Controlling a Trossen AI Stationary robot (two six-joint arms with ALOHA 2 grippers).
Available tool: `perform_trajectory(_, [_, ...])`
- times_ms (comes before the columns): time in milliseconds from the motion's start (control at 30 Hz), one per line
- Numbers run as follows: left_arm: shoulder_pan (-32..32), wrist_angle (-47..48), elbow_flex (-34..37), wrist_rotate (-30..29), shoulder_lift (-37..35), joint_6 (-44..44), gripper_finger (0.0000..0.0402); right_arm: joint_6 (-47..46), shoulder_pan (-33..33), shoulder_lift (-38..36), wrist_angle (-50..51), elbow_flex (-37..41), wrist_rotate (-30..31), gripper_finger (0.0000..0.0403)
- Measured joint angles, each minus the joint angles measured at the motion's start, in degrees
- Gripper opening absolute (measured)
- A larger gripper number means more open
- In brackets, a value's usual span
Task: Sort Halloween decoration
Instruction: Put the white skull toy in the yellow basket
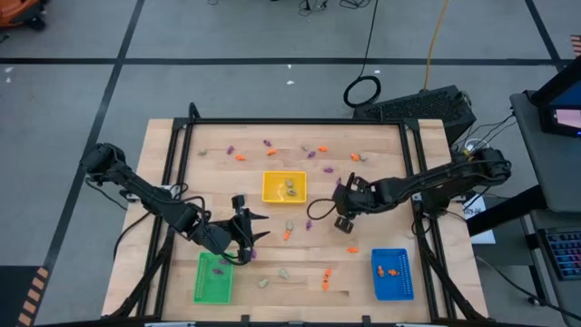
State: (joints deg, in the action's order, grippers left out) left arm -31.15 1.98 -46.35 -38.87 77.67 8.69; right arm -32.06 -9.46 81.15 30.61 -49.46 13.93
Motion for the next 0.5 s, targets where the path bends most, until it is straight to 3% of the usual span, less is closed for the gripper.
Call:
perform_trajectory(233, [0.0,0.0,0.0,1.1,0.0,0.0,0.0187,2.6,-6.5,-4.6,-0.4,-2.7,8.8,0.0056])
perform_trajectory(500, [0.0,-0.3,0.0,1.2,0.0,0.0,0.0187,6.9,-17.4,-6.7,-10.6,-2.1,19.5,0.0055])
